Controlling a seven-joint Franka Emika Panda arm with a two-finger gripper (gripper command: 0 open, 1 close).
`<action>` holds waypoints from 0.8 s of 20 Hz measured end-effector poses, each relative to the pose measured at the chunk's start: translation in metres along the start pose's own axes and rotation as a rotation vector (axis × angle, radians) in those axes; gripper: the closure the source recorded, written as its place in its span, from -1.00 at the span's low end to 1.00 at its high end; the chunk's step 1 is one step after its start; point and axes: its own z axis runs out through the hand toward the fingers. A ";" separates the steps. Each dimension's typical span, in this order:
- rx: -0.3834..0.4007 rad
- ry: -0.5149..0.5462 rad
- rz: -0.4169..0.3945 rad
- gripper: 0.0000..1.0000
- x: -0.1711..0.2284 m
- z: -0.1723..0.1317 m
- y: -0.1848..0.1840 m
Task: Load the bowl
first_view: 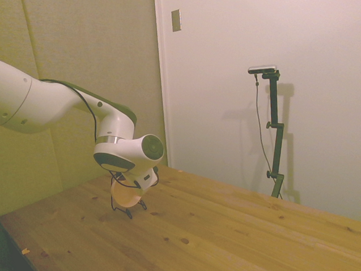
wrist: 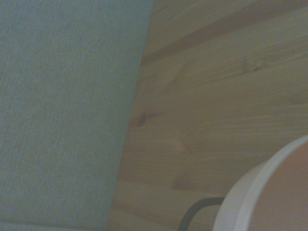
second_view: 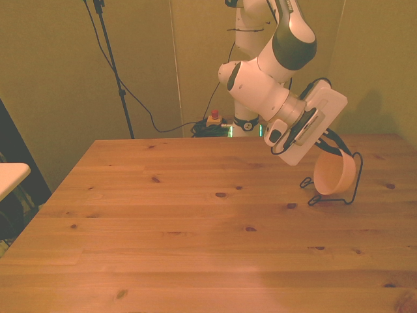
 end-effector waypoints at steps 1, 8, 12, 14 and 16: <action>0.001 -0.002 0.004 1.00 0.001 0.002 0.002; -0.001 -0.008 0.014 -1.00 0.006 0.010 0.009; -0.001 -0.010 0.013 -1.00 0.006 0.010 0.010; -0.001 -0.012 0.010 -1.00 0.006 0.010 0.011; 0.002 -0.012 0.006 -1.00 0.004 0.009 0.011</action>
